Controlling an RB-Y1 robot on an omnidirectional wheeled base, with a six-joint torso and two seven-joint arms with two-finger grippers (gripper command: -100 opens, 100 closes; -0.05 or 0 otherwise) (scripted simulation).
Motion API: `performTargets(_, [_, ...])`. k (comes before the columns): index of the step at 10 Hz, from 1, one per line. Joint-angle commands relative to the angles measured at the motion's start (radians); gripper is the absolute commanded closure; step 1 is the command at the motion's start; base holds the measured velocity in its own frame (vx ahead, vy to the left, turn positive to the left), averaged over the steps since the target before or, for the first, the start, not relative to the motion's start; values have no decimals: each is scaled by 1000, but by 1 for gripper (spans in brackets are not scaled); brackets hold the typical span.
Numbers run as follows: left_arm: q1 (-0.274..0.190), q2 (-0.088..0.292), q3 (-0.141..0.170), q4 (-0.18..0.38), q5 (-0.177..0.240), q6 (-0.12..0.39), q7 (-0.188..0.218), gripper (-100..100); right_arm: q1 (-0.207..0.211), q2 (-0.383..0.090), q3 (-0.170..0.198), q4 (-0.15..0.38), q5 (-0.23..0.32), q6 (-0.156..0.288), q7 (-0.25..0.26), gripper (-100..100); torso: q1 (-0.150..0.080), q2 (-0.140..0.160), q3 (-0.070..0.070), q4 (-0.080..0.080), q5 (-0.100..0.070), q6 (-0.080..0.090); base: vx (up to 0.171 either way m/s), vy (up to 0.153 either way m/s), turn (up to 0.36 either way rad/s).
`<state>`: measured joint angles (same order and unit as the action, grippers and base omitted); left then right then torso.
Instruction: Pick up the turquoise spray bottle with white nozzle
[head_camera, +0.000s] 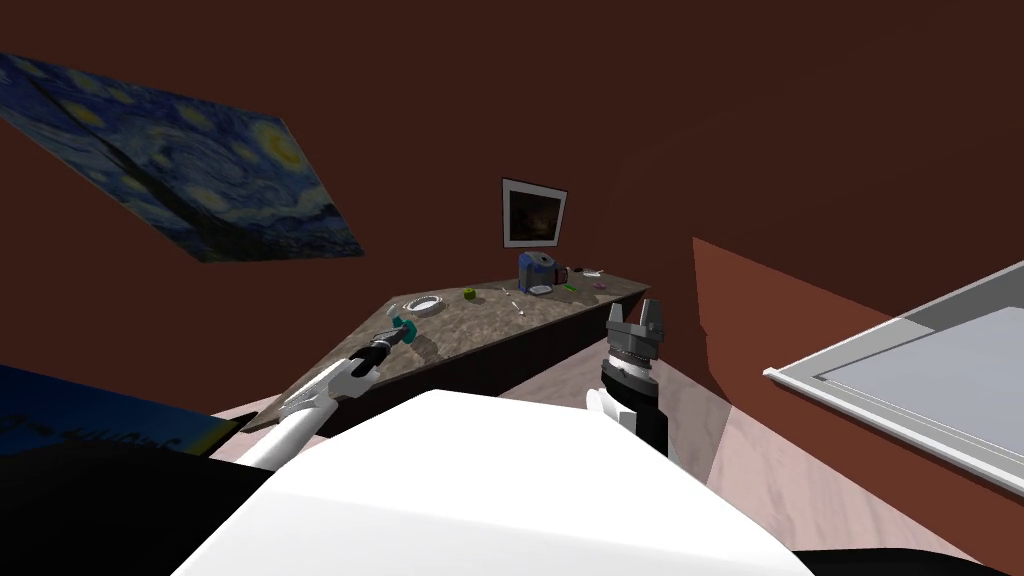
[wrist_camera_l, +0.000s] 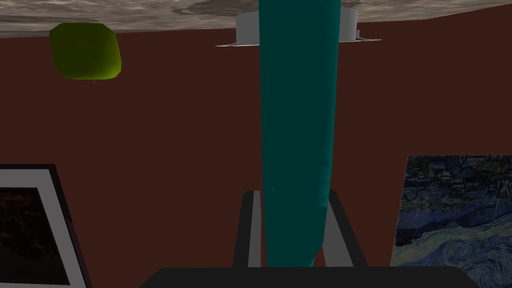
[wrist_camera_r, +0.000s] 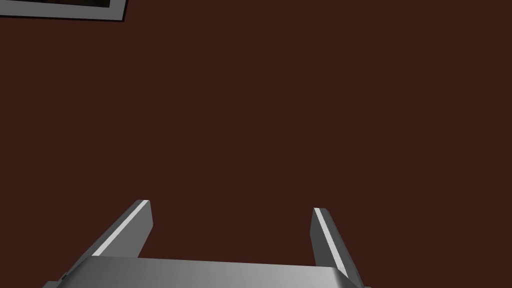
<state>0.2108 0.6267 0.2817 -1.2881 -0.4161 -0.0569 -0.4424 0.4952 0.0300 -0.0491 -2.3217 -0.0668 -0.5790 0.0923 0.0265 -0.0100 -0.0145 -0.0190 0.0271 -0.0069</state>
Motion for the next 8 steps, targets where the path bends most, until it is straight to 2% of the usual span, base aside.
performTargets(1, [12, -5, 5, -50, -4, 4, 1, 100, 0, 0, 0, 0, 0, 0, 0, 0, 0, 0, 0, 0, 0, 0, 10, 23, 11])
performTargets(2, [12, -5, 5, -54, -4, 4, 1, 100, 0, 0, 0, 0, 0, 0, 0, 0, -2, 0, 0, 0, -1, 1, 0, 0, 0])
performTargets(3, [63, -30, 23, -93, -27, 49, 20, 100, 0, 0, 0, 0, 0, 0, 0, 0, -3, 1, 1, 1, -1, 1, 15, 31, -57])
performTargets(5, [80, -30, 23, -159, -27, 49, 20, 100, 0, 0, 0, 0, 0, 0, 0, 0, -1, 1, 1, 0, 0, 0, 14, 28, 5])
performTargets(6, [133, -56, 42, -192, -50, 95, 39, 100, 0, 0, 0, 0, 0, 0, 0, 0, -2, 1, 1, 1, -1, 1, 27, 38, -48])
performTargets(8, [147, -56, 42, -241, -50, 95, 39, 100, 0, 0, 0, 0, 0, 0, 0, 0, 0, 0, 0, 0, 0, -1, 16, 33, -1])
